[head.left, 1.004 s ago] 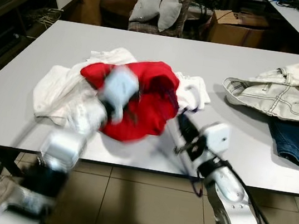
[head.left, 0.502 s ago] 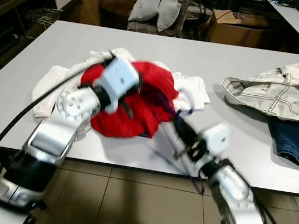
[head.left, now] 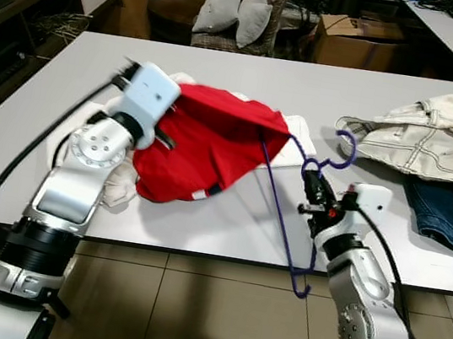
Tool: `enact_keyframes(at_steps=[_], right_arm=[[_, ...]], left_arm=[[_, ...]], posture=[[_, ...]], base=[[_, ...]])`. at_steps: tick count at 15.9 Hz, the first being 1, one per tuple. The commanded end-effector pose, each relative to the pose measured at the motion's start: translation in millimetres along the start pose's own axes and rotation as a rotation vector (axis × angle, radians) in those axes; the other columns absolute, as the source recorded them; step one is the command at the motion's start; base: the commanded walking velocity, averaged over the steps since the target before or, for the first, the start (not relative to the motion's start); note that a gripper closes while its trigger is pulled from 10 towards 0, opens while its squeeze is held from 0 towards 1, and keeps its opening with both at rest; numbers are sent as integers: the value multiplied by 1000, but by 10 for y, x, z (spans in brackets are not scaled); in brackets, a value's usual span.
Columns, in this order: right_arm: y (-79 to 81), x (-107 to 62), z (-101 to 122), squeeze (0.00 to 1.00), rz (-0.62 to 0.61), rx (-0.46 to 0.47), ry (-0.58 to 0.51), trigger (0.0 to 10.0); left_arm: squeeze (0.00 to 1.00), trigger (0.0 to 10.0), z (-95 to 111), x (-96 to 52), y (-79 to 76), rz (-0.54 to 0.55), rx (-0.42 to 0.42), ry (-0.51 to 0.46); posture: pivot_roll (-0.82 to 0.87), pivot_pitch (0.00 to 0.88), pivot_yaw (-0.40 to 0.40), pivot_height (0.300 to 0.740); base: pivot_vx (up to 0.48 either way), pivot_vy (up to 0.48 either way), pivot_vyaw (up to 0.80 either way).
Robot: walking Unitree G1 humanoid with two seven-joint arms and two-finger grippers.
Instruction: Hang hanger
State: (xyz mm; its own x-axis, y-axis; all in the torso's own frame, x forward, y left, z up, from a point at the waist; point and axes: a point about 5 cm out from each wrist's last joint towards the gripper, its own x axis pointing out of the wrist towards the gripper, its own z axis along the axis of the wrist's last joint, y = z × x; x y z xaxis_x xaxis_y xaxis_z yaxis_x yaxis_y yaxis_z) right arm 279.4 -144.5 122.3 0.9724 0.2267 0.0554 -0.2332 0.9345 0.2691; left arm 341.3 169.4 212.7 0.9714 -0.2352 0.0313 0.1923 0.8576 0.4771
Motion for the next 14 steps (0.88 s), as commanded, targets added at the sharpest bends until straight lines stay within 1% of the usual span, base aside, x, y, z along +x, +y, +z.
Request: enact_keyframes(at_steps=[1, 2, 3, 4, 5, 6, 7, 8, 9, 10, 11, 12, 14], right_arm=[[-109, -3, 109, 0, -81, 13, -49, 10000], [-85, 17, 178, 0, -87, 28, -96, 10000], [-65, 31, 246, 0, -90, 40, -142, 10000], [-31, 59, 342, 0, -76, 58, -202, 10000], [21, 90, 457, 0, -41, 71, -270, 10000], [28, 92, 472, 0, -35, 72, -278, 10000], [138, 87, 595, 0, 53, -22, -347, 10000], [196, 80, 636, 0, 98, -79, -369, 10000], [252, 87, 530, 0, 143, -241, -310, 10000], [292, 82, 490, 0, 171, -284, -301, 10000], [321, 78, 494, 0, 182, -286, -310, 10000], [320, 90, 479, 0, 172, -275, -297, 10000], [216, 134, 402, 0, 102, -210, -222, 10000]], left_arm=[[0, 0, -20, -22, 175, 99, 8, 17], [0, 0, -57, -34, 204, 133, 3, 27], [0, 0, -89, -47, 206, 142, 1, 33], [0, 0, -113, -64, 42, 13, -10, 8], [0, 2000, -152, -131, -299, -252, 4, -4], [0, 2000, -161, -144, -341, -283, 9, -3], [0, 0, -204, -229, -590, -427, 21, -1], [0, 0, -227, -266, -691, -475, 16, 7], [0, 0, -256, -306, -843, -532, 6, 27], [0, 0, -258, -309, -872, -551, 6, 27], [0, 0, -264, -311, -875, -561, 17, 27], [0, 0, -263, -299, -852, -551, 21, 25], [0, 0, -199, -257, -754, -508, 6, -3]], posture=[[-72, 0, 54, 740], [-72, 0, 54, 740], [-69, 0, 53, 740], [-62, 0, 48, 740], [-59, 0, 46, 740], [-59, 0, 46, 740], [-62, 0, 48, 740], [-63, 0, 48, 740], [-65, 0, 49, 740], [-65, 0, 49, 740], [-66, 0, 48, 740], [-67, 0, 48, 740], [-66, 0, 47, 740]], base=[[0, 0, 0], [0, 0, 0], [0, 0, 0], [0, 0, 0], [0, 0, 0], [0, 0, 0], [0, 0, 0], [0, 0, 0], [0, 0, 0], [0, 0, 0], [0, 0, 0], [0, 0, 0], [0, 0, 0]])
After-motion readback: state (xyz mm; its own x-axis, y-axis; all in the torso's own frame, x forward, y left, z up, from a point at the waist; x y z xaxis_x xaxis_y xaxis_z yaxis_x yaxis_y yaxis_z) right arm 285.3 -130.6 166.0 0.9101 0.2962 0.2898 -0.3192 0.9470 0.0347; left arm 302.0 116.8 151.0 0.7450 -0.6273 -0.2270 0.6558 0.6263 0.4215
